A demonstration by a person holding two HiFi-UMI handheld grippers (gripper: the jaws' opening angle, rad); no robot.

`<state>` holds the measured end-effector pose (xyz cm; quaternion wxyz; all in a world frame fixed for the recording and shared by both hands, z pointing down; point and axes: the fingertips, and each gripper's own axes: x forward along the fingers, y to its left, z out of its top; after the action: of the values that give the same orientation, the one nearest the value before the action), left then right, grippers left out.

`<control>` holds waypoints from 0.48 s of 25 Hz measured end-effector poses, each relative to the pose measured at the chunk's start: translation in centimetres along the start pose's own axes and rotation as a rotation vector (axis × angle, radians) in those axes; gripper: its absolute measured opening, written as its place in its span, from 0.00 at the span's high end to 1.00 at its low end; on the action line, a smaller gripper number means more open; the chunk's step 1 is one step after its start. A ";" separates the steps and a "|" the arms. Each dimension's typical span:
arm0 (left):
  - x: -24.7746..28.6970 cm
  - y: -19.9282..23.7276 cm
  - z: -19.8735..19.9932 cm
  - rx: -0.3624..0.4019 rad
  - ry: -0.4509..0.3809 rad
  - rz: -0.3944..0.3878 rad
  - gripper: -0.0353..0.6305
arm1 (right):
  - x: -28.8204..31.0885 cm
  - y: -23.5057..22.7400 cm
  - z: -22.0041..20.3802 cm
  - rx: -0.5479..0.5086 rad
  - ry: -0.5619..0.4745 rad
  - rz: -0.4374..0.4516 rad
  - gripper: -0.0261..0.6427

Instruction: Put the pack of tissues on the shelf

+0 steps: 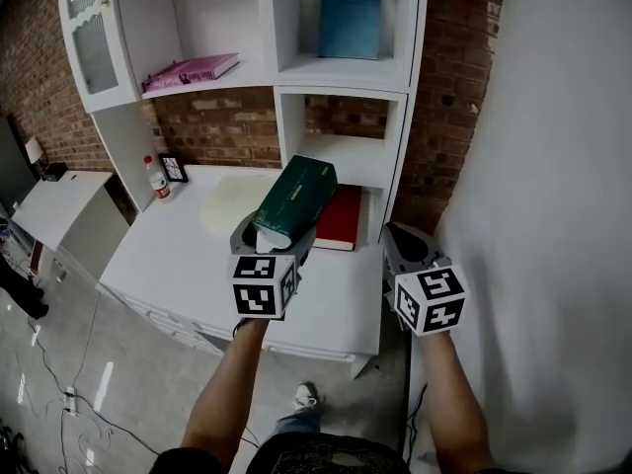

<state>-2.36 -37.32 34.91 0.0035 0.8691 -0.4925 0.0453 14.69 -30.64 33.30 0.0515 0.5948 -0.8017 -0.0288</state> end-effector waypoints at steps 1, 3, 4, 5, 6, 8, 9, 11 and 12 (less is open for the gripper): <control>1.0 0.4 0.1 0.002 0.003 -0.011 0.27 | 0.9 -0.2 0.1 0.000 0.003 -0.007 0.95; 3.1 1.0 0.4 0.004 0.007 -0.035 0.27 | 2.7 -0.7 0.5 0.001 0.007 -0.023 0.95; 4.0 1.3 0.5 0.006 0.008 -0.049 0.27 | 3.6 -1.0 0.7 0.001 0.010 -0.032 0.95; 5.0 1.5 0.7 0.007 0.009 -0.063 0.27 | 4.5 -1.3 0.9 0.001 0.012 -0.041 0.95; 5.9 1.7 0.8 0.009 0.009 -0.078 0.27 | 5.3 -1.6 1.0 0.001 0.014 -0.050 0.95; 7.7 2.2 1.0 0.010 0.008 -0.103 0.27 | 6.8 -2.1 1.3 0.001 0.015 -0.070 0.96; 8.5 2.5 1.0 0.010 0.008 -0.114 0.27 | 7.5 -2.4 1.4 0.001 0.017 -0.080 0.95; 9.9 2.8 1.1 0.010 0.010 -0.138 0.27 | 8.7 -2.9 1.6 -0.002 0.022 -0.098 0.95; 10.6 2.8 1.1 0.009 0.010 -0.151 0.27 | 9.2 -3.1 1.7 -0.004 0.025 -0.107 0.95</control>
<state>0.74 -47.87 34.59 0.0054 0.9037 -0.4251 0.0515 14.79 -40.41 31.71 0.0611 0.6372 -0.7678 -0.0258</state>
